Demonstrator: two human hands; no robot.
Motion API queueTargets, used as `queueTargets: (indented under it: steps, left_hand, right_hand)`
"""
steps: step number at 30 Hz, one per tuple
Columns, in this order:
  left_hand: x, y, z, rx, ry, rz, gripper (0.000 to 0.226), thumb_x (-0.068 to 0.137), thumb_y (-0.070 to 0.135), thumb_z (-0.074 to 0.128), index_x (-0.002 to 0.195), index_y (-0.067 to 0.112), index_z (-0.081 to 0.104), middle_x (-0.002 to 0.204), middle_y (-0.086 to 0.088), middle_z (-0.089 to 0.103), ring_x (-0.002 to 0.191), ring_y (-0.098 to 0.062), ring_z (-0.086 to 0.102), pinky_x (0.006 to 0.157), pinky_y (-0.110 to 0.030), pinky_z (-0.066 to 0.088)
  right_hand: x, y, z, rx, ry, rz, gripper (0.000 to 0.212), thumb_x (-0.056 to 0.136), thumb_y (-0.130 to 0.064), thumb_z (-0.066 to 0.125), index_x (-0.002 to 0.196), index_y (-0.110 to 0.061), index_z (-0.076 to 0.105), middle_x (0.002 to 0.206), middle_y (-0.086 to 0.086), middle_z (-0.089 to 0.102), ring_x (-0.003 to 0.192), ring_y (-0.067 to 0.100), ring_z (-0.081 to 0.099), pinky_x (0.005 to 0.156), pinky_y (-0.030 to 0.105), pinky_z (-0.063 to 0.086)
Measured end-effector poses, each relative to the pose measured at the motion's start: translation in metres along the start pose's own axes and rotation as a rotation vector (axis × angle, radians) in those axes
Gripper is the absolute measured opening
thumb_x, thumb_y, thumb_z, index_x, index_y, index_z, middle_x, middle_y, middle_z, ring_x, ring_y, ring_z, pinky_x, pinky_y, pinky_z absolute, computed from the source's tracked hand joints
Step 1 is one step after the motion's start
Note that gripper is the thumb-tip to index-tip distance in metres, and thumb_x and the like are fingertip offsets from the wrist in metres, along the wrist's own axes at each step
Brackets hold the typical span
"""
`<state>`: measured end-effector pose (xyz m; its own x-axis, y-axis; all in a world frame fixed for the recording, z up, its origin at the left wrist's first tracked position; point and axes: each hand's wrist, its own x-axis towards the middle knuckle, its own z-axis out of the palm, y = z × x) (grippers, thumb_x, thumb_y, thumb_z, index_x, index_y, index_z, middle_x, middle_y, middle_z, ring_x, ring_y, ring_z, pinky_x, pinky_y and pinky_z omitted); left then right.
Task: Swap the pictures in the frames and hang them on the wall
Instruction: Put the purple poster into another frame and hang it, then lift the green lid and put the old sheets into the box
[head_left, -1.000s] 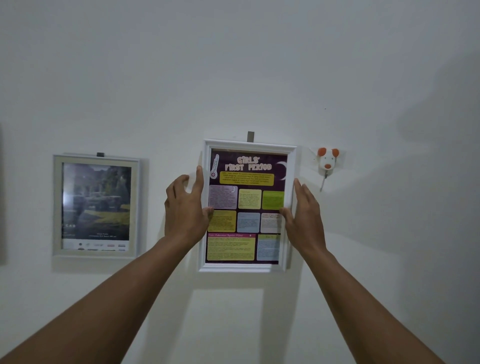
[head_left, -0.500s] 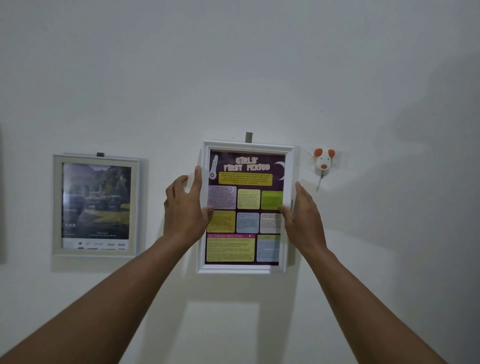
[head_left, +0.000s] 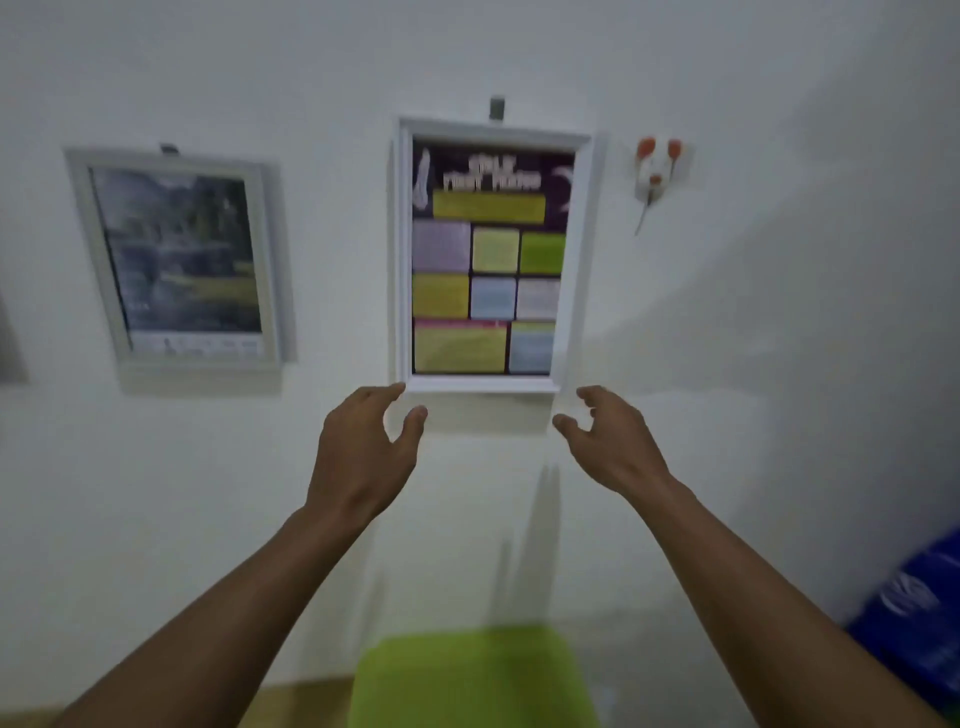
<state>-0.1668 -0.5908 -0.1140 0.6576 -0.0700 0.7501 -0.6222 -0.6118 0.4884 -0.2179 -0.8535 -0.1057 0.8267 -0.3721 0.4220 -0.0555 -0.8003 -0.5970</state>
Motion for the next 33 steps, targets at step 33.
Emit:
queueTargets:
  steps: [33]
  left_hand:
    - [-0.302, -0.169, 0.1, 0.154, -0.721, -1.033, 0.071, 0.065, 0.033, 0.088, 0.125, 0.004, 0.062, 0.117, -0.014, 0.068, 0.099, -0.032, 0.067, 0.079, -0.038, 0.055]
  right_hand:
    - [-0.21, 0.224, 0.185, -0.16, -0.571, 0.647, 0.047, 0.077, -0.038, 0.083, 0.102, -0.001, 0.068, 0.104, 0.015, 0.069, 0.088, 0.028, 0.064, 0.066, 0.03, 0.046]
